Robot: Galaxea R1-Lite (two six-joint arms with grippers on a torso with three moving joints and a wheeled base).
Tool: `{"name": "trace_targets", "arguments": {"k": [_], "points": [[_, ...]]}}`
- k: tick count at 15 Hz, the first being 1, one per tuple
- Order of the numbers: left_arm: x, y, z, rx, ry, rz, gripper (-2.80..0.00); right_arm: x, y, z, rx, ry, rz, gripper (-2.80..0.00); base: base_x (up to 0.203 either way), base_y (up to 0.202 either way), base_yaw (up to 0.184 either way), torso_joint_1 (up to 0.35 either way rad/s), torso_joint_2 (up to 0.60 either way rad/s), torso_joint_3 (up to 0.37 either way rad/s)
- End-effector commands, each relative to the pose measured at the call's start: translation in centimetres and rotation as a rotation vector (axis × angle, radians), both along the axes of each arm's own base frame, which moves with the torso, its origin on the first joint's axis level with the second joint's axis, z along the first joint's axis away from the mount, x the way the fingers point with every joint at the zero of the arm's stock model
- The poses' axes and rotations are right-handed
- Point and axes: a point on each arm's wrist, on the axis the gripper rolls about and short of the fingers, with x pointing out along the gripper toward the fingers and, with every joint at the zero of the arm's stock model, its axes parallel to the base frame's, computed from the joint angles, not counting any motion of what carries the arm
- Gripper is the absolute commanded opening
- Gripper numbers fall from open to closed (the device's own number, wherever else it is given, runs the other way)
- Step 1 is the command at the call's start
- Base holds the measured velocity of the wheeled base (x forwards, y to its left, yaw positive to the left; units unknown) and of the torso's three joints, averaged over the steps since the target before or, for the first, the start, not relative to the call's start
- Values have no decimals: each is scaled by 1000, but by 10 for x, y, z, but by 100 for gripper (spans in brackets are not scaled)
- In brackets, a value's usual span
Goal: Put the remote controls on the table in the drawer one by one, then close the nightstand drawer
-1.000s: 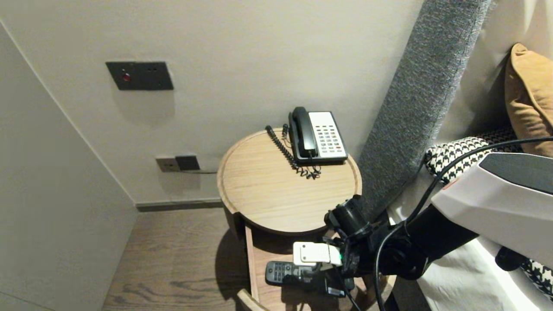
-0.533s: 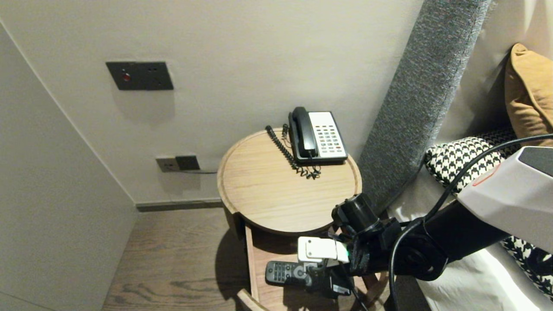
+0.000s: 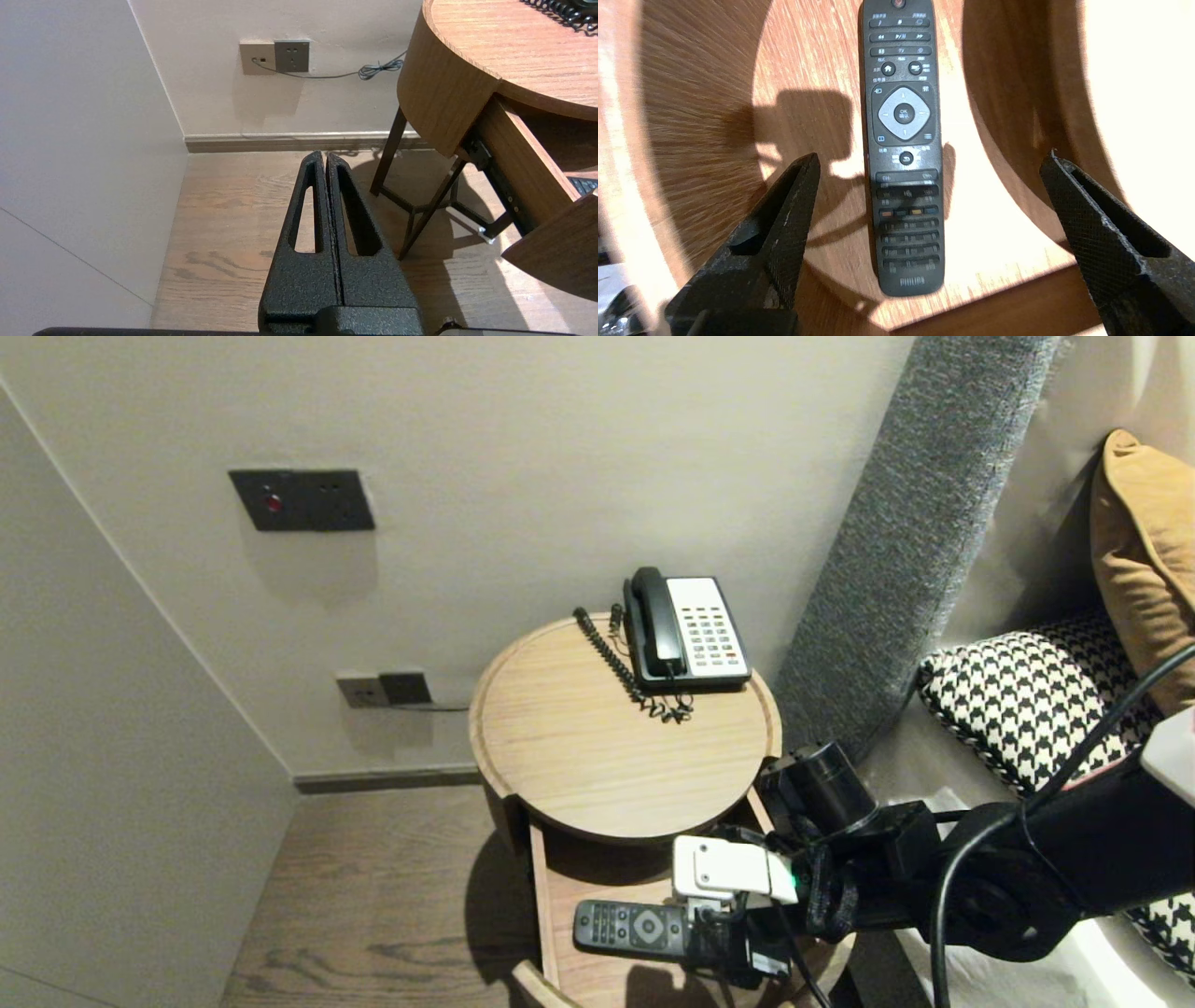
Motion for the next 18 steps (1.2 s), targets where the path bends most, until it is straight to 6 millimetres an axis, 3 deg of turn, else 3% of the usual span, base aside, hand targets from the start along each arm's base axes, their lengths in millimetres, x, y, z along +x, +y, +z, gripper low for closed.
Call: {"name": "trace_targets", "arguments": {"k": [1, 8, 13, 18], "points": [[0, 0, 0, -1, -1, 1, -280, -9, -6, 20, 32, -41, -3, 0, 0, 0, 0, 0, 0, 0], [0, 0, 0, -1, -1, 1, -280, -28, -27, 69, 175, 3, -226, 0, 0, 0, 0, 0, 0, 0], [0, 0, 0, -1, -1, 1, -280, -35, -68, 99, 218, 0, -387, 0, 0, 0, 0, 0, 0, 0], [0, 0, 0, -1, -1, 1, -280, -46, -84, 133, 387, 182, -620, 0, 0, 0, 0, 0, 0, 0]]}}
